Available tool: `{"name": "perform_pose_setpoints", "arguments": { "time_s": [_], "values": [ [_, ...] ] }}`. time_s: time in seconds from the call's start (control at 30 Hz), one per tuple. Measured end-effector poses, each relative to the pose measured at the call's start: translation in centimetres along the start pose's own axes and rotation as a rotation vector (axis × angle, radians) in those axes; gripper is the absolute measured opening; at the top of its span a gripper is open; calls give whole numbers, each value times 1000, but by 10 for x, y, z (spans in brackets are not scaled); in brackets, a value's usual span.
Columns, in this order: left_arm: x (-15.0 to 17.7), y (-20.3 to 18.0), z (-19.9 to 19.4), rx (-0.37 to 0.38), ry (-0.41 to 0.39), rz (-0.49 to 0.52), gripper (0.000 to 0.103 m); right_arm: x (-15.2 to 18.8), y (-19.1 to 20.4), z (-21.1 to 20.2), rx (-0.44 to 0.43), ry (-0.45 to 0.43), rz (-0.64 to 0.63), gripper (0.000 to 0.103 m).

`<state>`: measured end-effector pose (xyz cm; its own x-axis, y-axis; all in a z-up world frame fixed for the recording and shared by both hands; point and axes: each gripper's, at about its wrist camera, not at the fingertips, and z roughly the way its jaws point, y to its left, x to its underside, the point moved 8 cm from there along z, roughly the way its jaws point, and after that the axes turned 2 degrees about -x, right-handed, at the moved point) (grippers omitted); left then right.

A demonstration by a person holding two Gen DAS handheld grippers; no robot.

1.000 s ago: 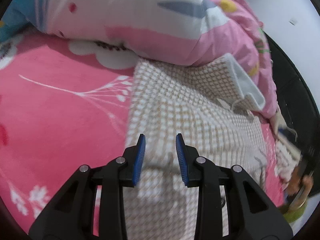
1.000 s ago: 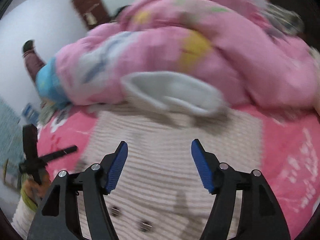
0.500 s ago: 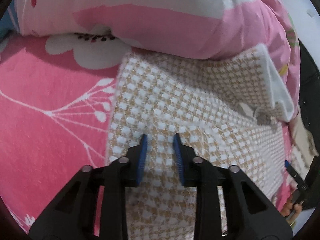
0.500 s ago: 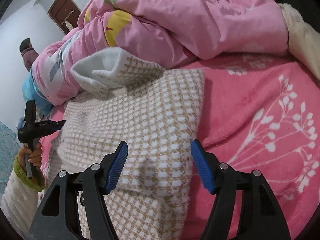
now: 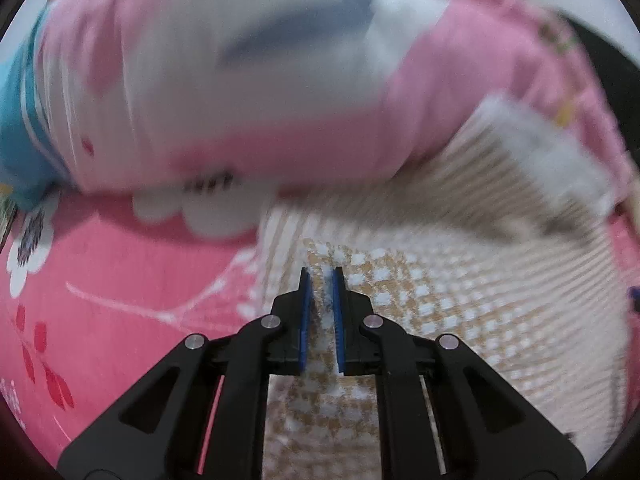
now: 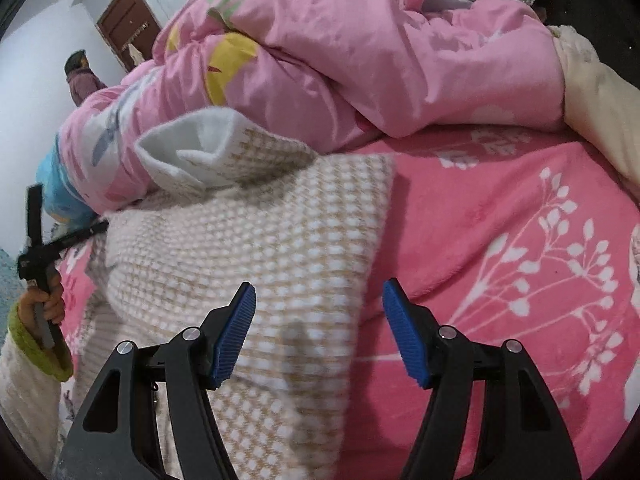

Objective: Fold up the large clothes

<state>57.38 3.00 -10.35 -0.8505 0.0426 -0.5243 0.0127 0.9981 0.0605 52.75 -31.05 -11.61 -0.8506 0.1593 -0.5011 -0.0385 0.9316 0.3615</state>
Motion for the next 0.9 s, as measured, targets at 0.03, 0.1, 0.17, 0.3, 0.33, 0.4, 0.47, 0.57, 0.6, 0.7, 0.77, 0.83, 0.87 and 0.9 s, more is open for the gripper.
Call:
{"name": "perform_pose_setpoints", "arguments": {
  "time_s": [0.03, 0.1, 0.17, 0.3, 0.33, 0.4, 0.47, 0.57, 0.6, 0.7, 0.77, 0.83, 0.87, 0.9],
  "values": [
    [7, 3, 9, -3, 24, -6, 10, 2, -3, 3, 27, 8, -6, 65],
    [16, 6, 14, 16, 13, -29, 10, 1, -5, 3, 61, 6, -20, 65],
    [15, 5, 9, 15, 6, -19, 10, -7, -2, -2, 86, -18, -43, 64],
    [9, 13, -11, 31, -10, -51, 11, -28, 23, -9, 82, -74, -123, 52],
    [7, 14, -21, 34, -40, -56, 11, -32, 32, -8, 68, -79, -145, 49],
    [3, 9, -39, 68, -93, -51, 11, -35, 53, 3, 29, -71, -197, 48],
    [6, 0, -43, 112, -86, -35, 11, -34, 66, 24, 10, -22, -214, 48],
    [23, -5, -22, 78, 8, 1, 11, -22, 45, 74, 210, 105, -230, 46],
    [29, 2, -7, 35, 61, 13, 10, -19, 44, 82, 217, 114, -245, 46],
    [37, 10, 1, 73, 55, -22, 10, -22, 44, 74, 219, 119, -212, 46],
    [34, 13, -4, 77, 42, -33, 10, -25, 46, 62, 252, 128, -200, 46],
    [28, 16, -16, 37, -9, -5, 10, -29, 62, 49, 213, 103, -214, 46],
    [27, 17, -22, 51, -29, 4, 10, -30, 72, 44, 172, 93, -223, 46],
    [25, 10, -29, 89, -51, 14, 10, -30, 89, 39, 106, 79, -237, 47]
  ]
}}
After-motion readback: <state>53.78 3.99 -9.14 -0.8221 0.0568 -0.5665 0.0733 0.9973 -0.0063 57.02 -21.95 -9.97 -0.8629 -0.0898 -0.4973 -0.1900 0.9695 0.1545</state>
